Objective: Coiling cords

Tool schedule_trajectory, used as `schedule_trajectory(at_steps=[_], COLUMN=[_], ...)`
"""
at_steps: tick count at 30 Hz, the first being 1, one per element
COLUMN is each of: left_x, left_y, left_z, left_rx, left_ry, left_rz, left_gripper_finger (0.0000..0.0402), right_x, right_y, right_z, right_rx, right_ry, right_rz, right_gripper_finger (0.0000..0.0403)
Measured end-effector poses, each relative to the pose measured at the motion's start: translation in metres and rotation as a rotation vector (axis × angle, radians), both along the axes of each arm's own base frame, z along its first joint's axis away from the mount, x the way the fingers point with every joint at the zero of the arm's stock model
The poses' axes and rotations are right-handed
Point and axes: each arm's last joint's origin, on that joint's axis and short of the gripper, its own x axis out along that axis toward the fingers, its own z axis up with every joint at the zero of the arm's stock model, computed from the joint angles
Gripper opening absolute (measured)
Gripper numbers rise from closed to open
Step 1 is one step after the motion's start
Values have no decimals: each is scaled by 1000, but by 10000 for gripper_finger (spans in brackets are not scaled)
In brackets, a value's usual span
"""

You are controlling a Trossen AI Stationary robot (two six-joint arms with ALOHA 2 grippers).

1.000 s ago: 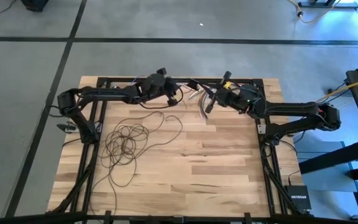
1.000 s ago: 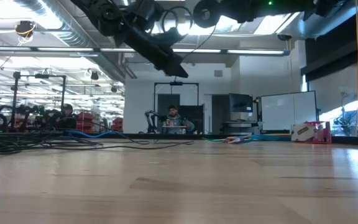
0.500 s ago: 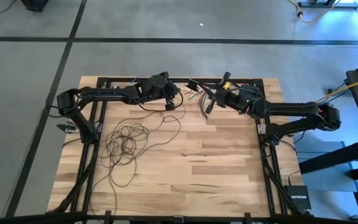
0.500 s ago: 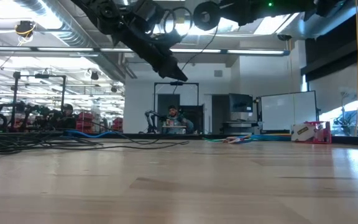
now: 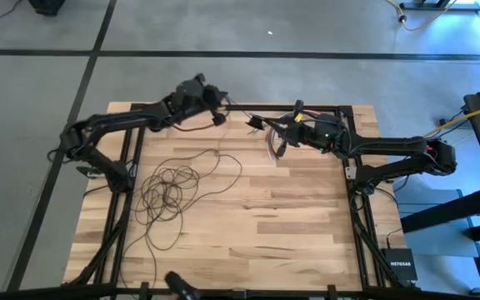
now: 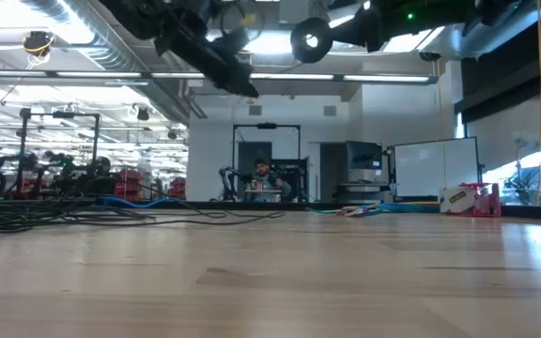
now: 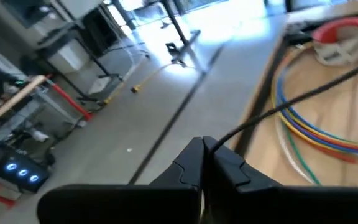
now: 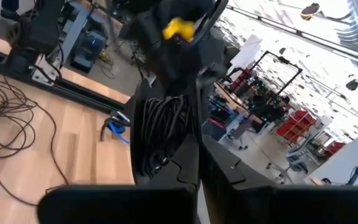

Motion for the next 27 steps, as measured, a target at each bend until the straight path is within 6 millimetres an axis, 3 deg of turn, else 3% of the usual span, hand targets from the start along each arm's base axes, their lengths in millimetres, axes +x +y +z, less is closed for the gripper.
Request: schedule_trajectory(at_steps=[5, 9, 19, 27], left_x=[-19, -23, -3, 13], left_y=[-19, -43, -90, -111], left_z=[33, 50, 57, 54], left_rx=[27, -26, -38, -39], left_ry=[-92, -186, -262, -304], left_rz=[-18, -171, -392, -473], left_gripper_finger=[1, 2, 1, 2], right_x=[-1, 0, 21, 37], right_y=[-2, -4, -13, -16], right_z=[-6, -10, -30, -36], right_rx=[10, -14, -59, -53], right_ry=[68, 102, 131, 50], right_rz=[-62, -145, -264, -251], right_gripper_finger=[9, 9, 9, 9])
